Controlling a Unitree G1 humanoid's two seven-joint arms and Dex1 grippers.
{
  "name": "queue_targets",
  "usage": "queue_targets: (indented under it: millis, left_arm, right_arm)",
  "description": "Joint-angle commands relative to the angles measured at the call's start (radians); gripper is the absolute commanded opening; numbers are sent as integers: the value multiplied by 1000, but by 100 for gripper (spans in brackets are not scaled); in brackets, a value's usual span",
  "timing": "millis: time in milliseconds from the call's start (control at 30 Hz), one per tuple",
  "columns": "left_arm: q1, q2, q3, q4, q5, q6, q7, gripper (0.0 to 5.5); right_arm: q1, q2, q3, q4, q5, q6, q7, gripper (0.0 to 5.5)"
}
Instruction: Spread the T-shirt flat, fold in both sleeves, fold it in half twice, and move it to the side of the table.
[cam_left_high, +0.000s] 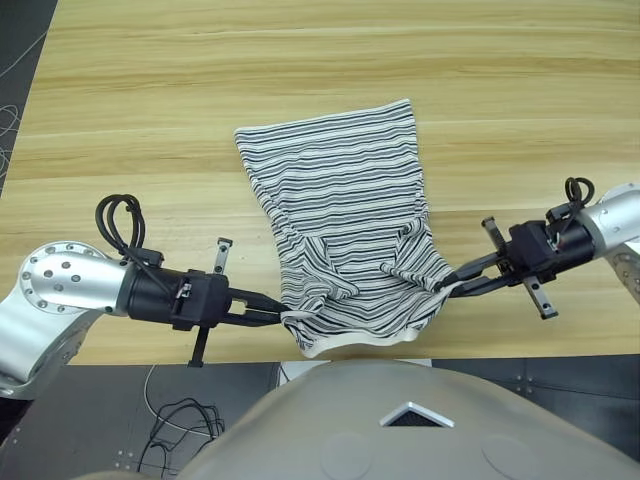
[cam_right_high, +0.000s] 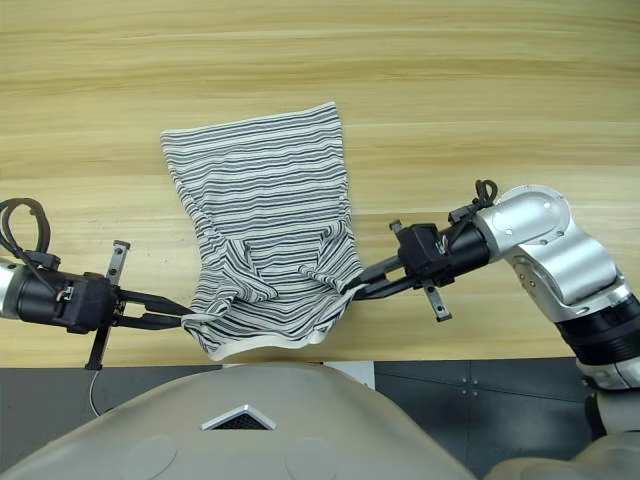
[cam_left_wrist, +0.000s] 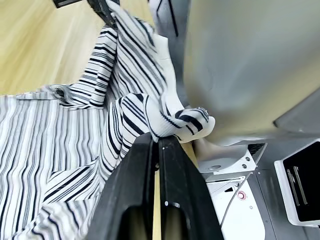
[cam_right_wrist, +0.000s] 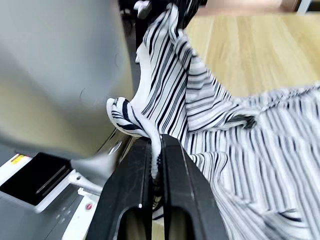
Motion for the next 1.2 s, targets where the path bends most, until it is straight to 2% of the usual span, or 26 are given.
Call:
queue_targets:
  millis: [33,133,400,567,800,967,1200]
  left_arm:
    - [-115,-65,24,81,-16,71,-13,15]
    - [-220,-127,10,183,7,116,-11,15]
    - [-458,-287,-41,479,145,146,-26,15]
    - [-649,-411,-86,751,294,94,-16,15]
    - [-905,-554,-99,1246,507,-63,71,15]
    - [-1009,-613,-109,1483,612,-155,109,15]
    - [-1013,-673,-126,1657,718,-234,144,15]
  right_arm:
    - [-111,169,-59,132,-52,0,-94,11]
    - [-197,276,-77,272,-140,-41,-150,11]
    - [-384,452,-93,674,-389,-272,-200,11]
    - [-501,547,-106,993,-509,-419,-245,11]
    - [-671,642,-141,1390,-655,-543,-424,11]
    - [-729,671,-159,1512,-736,-553,-575,11]
    - [-727,727,-188,1555,-784,-548,-620,11]
